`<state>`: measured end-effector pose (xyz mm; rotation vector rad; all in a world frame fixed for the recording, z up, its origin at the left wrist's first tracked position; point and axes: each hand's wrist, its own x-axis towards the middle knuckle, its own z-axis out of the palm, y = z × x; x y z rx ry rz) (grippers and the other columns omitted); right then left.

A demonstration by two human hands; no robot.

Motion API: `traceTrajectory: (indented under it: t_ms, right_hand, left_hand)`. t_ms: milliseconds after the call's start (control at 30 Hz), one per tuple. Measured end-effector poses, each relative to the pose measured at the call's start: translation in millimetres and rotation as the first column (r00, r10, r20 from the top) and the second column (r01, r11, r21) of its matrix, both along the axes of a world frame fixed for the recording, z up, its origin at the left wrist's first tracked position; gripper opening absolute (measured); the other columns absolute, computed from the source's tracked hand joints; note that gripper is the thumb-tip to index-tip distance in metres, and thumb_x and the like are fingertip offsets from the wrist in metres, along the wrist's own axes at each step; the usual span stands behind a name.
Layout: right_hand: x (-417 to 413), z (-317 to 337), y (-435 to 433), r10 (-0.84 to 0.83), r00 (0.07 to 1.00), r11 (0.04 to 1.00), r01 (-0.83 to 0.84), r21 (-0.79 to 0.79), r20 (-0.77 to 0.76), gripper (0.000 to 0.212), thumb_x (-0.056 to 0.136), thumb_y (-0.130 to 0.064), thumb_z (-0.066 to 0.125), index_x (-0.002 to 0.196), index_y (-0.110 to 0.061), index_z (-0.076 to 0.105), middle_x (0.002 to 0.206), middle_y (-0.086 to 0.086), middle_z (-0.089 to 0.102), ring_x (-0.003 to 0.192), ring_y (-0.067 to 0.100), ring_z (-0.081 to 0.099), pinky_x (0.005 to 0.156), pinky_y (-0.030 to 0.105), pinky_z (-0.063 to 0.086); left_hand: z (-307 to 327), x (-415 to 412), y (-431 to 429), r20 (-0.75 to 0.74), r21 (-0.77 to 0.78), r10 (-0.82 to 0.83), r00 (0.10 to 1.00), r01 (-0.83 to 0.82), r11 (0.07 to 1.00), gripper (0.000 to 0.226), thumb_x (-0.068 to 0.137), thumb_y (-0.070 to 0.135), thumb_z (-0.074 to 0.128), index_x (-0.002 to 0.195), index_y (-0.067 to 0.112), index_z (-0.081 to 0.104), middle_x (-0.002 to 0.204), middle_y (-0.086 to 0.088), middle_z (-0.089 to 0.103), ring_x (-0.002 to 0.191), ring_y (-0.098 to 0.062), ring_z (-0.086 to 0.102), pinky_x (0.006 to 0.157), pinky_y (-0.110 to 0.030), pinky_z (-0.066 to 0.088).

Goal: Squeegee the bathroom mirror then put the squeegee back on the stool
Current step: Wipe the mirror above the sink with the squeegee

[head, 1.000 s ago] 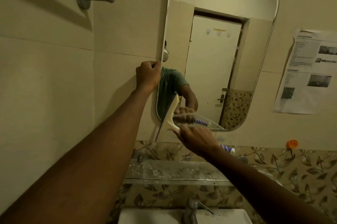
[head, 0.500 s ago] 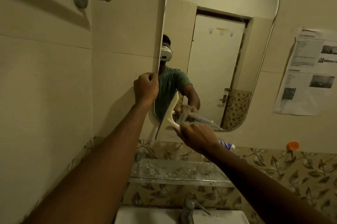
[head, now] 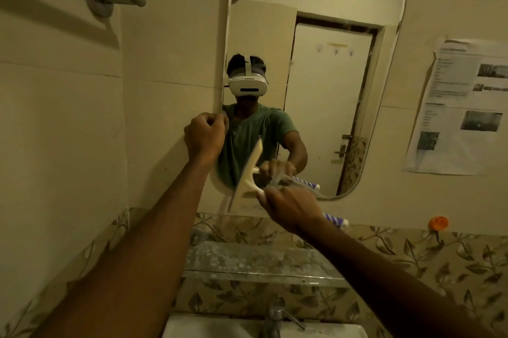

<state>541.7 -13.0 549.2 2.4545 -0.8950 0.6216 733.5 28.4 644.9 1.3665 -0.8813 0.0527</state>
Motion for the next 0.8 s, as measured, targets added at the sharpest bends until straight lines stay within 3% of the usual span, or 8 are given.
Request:
traceTrajectory:
  t_ms: [133, 300, 433, 667, 800]
  right_hand:
    - [3.0, 0.0, -6.3, -0.002, 1.0, 1.0, 0.001, -0.004, -0.03, 0.049, 0.1, -0.051, 0.024, 0.087, -0.02, 0.059, 0.069, -0.001, 0.06, 0.056, 0.017, 0.058, 0.057, 0.036, 0.055]
    - [-41.0, -5.5, -20.5, -0.007, 0.999, 0.998, 0.01, 0.056, -0.045, 0.05, 0.1, -0.053, 0.023, 0.086, -0.021, 0.059, 0.069, -0.003, 0.056, 0.057, 0.017, 0.055, 0.055, 0.033, 0.048]
    - [-71.6, -8.1, -32.1, -0.057, 0.996, 0.997, 0.06, 0.043, -0.071, 0.049, 0.1, -0.052, 0.022, 0.089, -0.021, 0.058, 0.067, -0.005, 0.053, 0.055, 0.016, 0.053, 0.051, 0.029, 0.04]
    - [-109.6, -13.1, -51.8, -0.103, 0.986, 0.992, 0.111, 0.061, -0.128, 0.049, 0.1, -0.052, 0.023, 0.097, -0.022, 0.061, 0.073, -0.003, 0.063, 0.06, 0.016, 0.06, 0.058, 0.032, 0.054]
    - [-140.8, -18.6, -57.9, -0.194, 0.966, 0.966, 0.219, 0.139, -0.168, 0.045, 0.1, -0.054, 0.023, 0.092, -0.022, 0.055, 0.063, -0.005, 0.052, 0.054, 0.014, 0.052, 0.059, 0.03, 0.05]
  left_hand:
    - [-0.9, -10.5, -1.6, -0.029, -0.022, 0.042, 0.999, -0.043, 0.999, 0.031, 0.094, 0.033, 0.054, 0.101, 0.007, 0.067, 0.087, -0.001, 0.061, 0.072, -0.008, 0.053, 0.056, -0.016, 0.038]
    - [-2.4, -24.2, -8.5, -0.099, -0.037, 0.064, 0.993, -0.068, 0.997, 0.034, 0.09, 0.035, 0.054, 0.109, 0.007, 0.06, 0.107, -0.007, 0.062, 0.092, -0.016, 0.055, 0.071, -0.026, 0.043]
    - [-4.5, -29.8, -11.6, -0.106, -0.057, 0.107, 0.989, -0.113, 0.992, 0.035, 0.087, 0.033, 0.057, 0.108, 0.006, 0.058, 0.111, -0.012, 0.061, 0.096, -0.02, 0.056, 0.074, -0.029, 0.041]
    - [-7.8, -35.2, -10.0, -0.118, -0.068, 0.126, 0.985, -0.135, 0.989, 0.035, 0.086, 0.03, 0.059, 0.112, 0.007, 0.059, 0.116, -0.011, 0.06, 0.106, -0.023, 0.057, 0.083, -0.03, 0.045]
    - [-10.2, -41.0, -9.3, -0.102, -0.063, 0.132, 0.986, -0.139, 0.988, 0.039, 0.086, 0.03, 0.06, 0.118, 0.007, 0.058, 0.121, -0.011, 0.056, 0.109, -0.023, 0.055, 0.091, -0.035, 0.047]
